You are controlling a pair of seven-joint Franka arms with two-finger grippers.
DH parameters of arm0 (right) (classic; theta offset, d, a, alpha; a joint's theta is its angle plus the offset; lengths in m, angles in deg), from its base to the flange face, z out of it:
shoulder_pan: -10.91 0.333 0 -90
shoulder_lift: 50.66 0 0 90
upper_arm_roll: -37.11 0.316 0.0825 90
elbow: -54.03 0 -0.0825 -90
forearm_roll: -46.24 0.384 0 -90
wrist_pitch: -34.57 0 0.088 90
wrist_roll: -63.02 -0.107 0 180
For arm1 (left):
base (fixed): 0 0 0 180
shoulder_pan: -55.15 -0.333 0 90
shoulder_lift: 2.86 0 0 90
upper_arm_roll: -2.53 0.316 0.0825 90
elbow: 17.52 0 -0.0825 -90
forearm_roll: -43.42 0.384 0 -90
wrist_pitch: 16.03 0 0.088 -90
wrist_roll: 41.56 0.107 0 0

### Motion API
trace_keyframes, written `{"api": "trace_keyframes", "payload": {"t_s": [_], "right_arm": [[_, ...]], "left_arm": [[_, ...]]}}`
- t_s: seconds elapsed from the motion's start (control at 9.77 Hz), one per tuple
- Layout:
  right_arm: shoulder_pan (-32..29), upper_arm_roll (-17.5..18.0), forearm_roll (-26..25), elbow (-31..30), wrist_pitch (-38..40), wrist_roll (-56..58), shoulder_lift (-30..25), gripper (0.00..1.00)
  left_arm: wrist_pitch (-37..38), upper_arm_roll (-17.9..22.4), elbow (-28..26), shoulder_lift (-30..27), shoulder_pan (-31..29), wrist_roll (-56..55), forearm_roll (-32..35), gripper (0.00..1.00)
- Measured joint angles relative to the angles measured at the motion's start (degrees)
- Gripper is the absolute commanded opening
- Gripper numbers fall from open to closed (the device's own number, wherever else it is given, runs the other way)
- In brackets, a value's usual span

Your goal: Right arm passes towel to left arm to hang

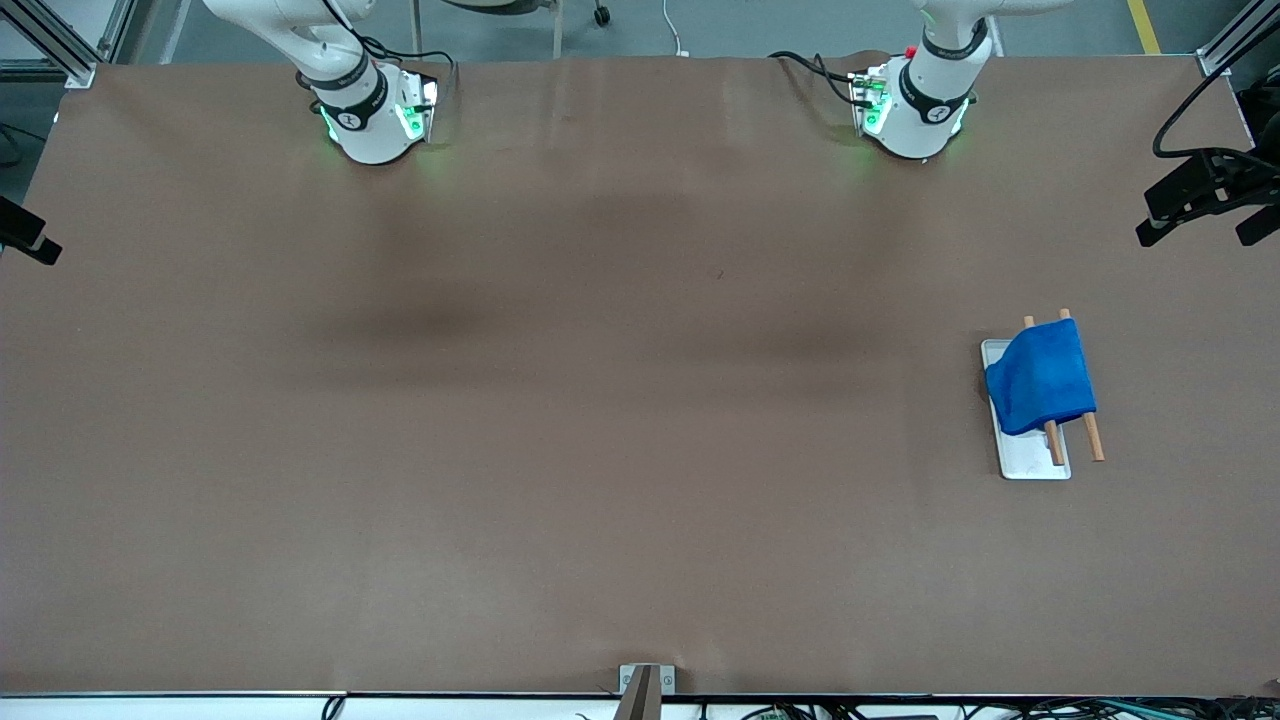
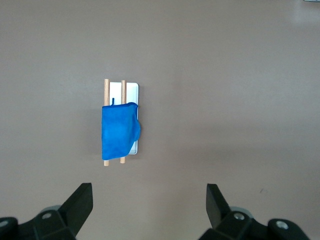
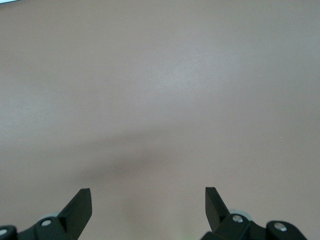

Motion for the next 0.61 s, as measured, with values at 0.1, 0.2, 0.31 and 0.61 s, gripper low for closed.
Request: {"api": "trace_keyframes", "payload": {"t_s": [0.1, 0.2, 0.31, 0.61], "right_arm": [[0.0, 0.0, 0.0, 0.0, 0.2, 0.0, 0.0, 1.0], [0.0, 0.0, 0.0, 0.0, 0.4, 0.0, 0.0, 1.0], [0.0, 0.0, 0.0, 0.0, 0.4, 0.0, 0.0, 1.0], [0.0, 0.0, 0.0, 0.0, 0.4, 0.0, 0.0, 1.0]], "left_arm": [[0.0, 0.0, 0.0, 0.0, 0.0, 0.0, 0.0, 1.0], [0.1, -0.1, -0.1, 0.0, 0.0, 0.0, -0.1, 1.0], [0.1, -0.2, -0.2, 0.0, 0.0, 0.0, -0.2, 1.0], [0.1, -0.2, -0.5, 0.0, 0.0, 0.0, -1.0, 1.0]]}}
